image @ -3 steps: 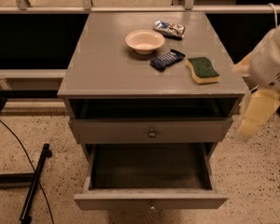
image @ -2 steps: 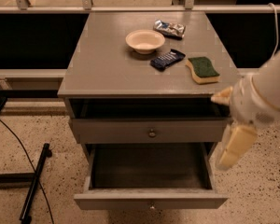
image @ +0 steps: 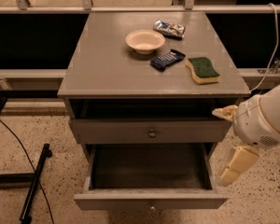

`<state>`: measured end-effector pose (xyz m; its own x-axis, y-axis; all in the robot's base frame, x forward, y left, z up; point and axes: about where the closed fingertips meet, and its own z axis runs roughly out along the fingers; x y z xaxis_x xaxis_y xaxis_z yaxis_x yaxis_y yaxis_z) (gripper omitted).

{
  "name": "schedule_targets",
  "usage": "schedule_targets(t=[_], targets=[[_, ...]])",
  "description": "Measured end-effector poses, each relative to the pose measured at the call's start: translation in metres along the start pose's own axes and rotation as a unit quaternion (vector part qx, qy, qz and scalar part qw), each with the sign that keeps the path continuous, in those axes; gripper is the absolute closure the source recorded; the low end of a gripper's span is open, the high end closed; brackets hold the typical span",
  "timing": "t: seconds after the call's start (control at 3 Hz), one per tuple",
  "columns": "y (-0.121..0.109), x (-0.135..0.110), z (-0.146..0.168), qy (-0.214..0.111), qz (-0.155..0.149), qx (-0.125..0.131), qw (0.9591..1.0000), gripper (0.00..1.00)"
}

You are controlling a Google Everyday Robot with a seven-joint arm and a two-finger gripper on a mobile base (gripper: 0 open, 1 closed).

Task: Close middle drawer

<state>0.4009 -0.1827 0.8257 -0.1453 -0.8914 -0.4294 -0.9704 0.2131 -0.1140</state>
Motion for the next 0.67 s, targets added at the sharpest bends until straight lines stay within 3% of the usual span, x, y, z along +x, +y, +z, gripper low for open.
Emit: schedule_targets(t=[0.33,0.67], targets=[[-0.004,0.010,0.019,-0.014,0.005,0.019,0.9997,0.00],[0.022,0.035,0.094,-0.092,0.031,0.007,0.9952,0.00]])
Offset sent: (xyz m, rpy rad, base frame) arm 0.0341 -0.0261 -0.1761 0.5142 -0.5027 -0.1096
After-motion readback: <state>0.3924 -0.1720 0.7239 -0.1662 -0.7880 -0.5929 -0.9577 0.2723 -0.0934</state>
